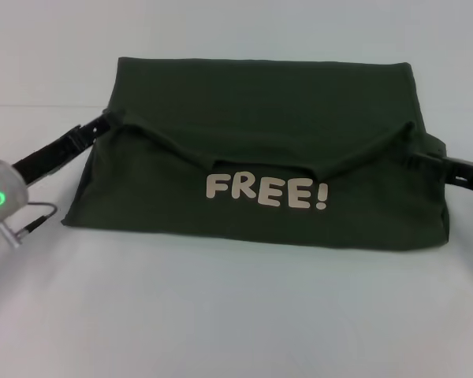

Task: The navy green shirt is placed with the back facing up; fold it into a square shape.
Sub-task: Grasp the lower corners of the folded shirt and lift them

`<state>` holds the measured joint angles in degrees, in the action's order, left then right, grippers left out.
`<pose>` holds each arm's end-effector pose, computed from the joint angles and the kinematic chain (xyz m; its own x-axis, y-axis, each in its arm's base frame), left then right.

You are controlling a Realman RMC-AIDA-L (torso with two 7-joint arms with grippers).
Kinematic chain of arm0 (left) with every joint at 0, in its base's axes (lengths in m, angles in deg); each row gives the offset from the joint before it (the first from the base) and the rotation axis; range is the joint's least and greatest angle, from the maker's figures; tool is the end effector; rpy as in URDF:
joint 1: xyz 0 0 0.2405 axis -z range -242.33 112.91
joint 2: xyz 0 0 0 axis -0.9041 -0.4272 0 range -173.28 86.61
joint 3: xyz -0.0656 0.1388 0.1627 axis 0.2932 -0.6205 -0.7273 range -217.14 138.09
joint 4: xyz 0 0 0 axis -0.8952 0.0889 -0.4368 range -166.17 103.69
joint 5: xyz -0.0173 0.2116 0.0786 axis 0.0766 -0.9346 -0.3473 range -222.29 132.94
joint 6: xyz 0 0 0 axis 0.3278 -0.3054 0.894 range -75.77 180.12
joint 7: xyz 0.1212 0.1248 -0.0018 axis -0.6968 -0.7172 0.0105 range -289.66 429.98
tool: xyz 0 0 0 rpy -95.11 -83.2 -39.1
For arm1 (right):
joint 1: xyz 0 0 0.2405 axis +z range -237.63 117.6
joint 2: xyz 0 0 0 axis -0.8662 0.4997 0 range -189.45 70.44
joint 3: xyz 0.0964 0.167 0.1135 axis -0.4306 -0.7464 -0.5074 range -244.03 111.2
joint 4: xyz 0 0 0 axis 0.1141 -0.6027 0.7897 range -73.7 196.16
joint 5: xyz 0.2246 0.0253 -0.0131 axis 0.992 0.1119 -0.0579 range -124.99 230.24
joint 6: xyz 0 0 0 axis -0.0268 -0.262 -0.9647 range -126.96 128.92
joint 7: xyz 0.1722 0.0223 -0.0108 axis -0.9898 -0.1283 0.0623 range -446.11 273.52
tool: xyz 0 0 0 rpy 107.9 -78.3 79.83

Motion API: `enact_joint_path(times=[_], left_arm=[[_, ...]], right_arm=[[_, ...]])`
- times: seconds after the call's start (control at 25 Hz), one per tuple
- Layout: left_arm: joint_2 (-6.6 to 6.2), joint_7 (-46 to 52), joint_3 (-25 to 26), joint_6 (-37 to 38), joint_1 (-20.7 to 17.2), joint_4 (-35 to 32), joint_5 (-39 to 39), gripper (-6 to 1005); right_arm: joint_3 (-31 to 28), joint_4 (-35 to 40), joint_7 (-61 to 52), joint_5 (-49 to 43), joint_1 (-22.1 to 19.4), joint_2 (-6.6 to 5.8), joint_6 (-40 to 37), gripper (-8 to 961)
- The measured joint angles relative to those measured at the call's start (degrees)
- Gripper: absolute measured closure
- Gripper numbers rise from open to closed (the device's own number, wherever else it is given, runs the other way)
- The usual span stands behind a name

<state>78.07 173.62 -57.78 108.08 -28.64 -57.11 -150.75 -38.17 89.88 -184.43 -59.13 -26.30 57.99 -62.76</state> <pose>-0.2944 0.4180 0.0113 0.0656 0.4925 0.8679 0.9900 -0.1408 0.0051 0.2920 0.4021 0.0146 0.3912 -0.5712 -0.7216 -0.9061 -0.3760 -0.1936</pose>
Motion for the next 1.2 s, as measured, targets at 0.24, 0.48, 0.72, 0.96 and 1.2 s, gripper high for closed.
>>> enact_joint_path(times=[0.24,0.48,0.72,0.96,1.2], left_arm=[[-1.22,14.86,0.49,8.67,-2.13,-7.25,-15.30,189],[-1.46,15.88,0.58,4.54,-2.23,-8.36,-21.52,60],[-1.47,15.31,-0.27,2.51,-1.65,-8.05,-22.39,61],[-1.23,14.45,-2.44,2.27,-1.59,-8.05,-22.49,63],[-1.06,13.28,-2.55,0.56,-1.97,-8.24,-22.52,64]], right_arm=[[0.43,0.09,0.30,-0.29,-2.64,-0.91,-8.10,44],[2.60,0.23,0.62,-0.46,-3.81,-1.24,-8.66,6],[3.48,0.27,0.66,-0.49,-3.90,-1.32,-8.37,7],[3.48,0.26,0.67,-0.49,-3.80,-1.26,-7.37,7],[3.69,0.18,0.67,-0.49,-3.48,-1.07,-7.14,8]])
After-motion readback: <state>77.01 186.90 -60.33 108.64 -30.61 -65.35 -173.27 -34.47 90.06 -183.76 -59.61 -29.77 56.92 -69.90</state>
